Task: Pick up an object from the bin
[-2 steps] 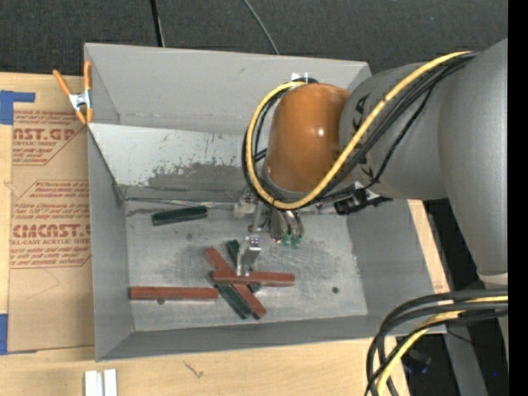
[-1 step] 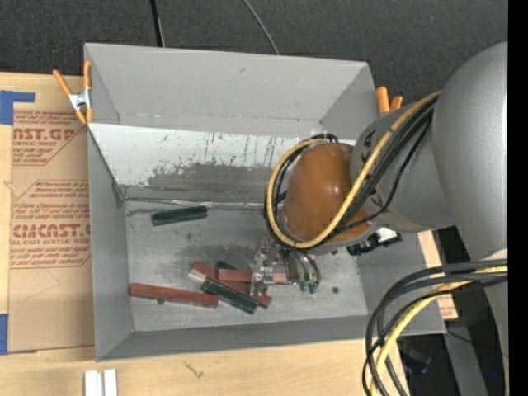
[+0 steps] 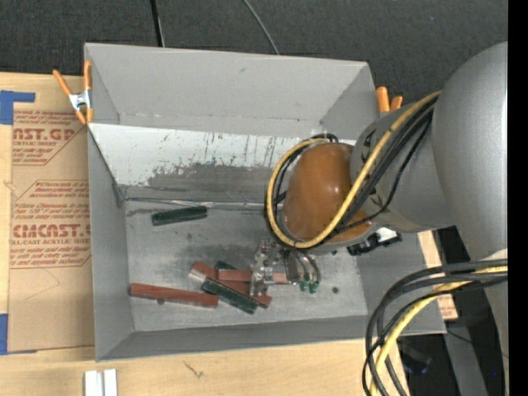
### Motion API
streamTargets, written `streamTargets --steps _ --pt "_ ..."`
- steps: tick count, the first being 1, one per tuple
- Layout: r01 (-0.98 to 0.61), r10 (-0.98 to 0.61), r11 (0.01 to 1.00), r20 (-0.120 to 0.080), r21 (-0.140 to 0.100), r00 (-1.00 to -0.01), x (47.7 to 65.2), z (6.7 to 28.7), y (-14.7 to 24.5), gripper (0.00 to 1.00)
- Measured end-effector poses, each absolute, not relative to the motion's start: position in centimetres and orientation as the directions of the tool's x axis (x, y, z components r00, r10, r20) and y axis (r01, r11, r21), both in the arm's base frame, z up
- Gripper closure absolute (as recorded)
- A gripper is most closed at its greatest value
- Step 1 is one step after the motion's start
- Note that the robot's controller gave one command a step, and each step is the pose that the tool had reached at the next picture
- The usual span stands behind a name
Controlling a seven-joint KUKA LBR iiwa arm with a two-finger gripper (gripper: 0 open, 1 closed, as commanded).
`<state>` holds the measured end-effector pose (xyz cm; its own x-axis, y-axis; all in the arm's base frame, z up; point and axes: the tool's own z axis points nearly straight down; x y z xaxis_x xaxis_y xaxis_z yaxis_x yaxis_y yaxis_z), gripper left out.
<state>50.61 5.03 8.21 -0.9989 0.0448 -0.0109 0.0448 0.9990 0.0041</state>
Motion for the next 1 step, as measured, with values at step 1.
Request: streamTargets --steps 1 --pt "0.009 0.009 1.000 -0.003 0.000 -1.000 51.05 22.08 4.40 1.00"
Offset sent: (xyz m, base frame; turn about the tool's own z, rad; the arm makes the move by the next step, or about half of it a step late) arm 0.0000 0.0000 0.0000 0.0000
